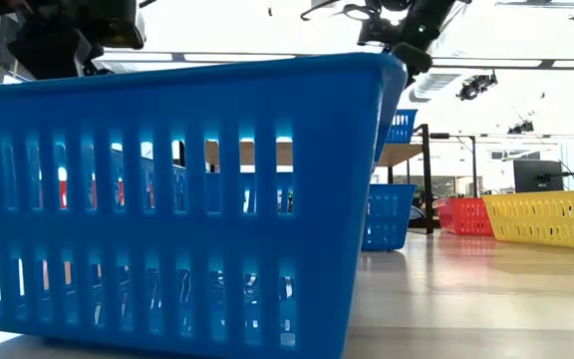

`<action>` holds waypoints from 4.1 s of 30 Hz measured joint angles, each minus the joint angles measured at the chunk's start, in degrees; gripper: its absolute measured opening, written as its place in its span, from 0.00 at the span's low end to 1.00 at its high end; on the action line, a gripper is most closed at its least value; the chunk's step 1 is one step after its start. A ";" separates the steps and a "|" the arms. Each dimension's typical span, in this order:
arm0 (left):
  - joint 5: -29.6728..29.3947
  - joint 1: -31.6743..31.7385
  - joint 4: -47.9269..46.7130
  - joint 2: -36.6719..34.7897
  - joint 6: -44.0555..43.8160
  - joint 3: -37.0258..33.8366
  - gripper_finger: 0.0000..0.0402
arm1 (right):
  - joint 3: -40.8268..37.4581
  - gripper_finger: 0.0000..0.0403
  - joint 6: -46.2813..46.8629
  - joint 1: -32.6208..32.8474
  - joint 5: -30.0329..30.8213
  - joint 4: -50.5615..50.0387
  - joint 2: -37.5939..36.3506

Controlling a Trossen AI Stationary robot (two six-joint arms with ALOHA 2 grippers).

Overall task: Stack baskets on shelf by color
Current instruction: Put the middle left red basket on the shelf

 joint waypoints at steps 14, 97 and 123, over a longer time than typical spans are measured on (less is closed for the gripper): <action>0.04 -1.23 0.74 11.26 0.14 0.00 0.33 | 0.00 0.25 1.62 1.48 0.02 5.28 -3.06; -20.97 20.72 -19.96 16.66 40.75 37.07 0.00 | 0.07 0.25 9.58 1.86 0.23 5.40 -8.07; -7.06 40.24 -14.59 23.27 57.21 36.79 0.00 | 0.07 0.25 32.56 9.07 -14.16 -10.00 -8.07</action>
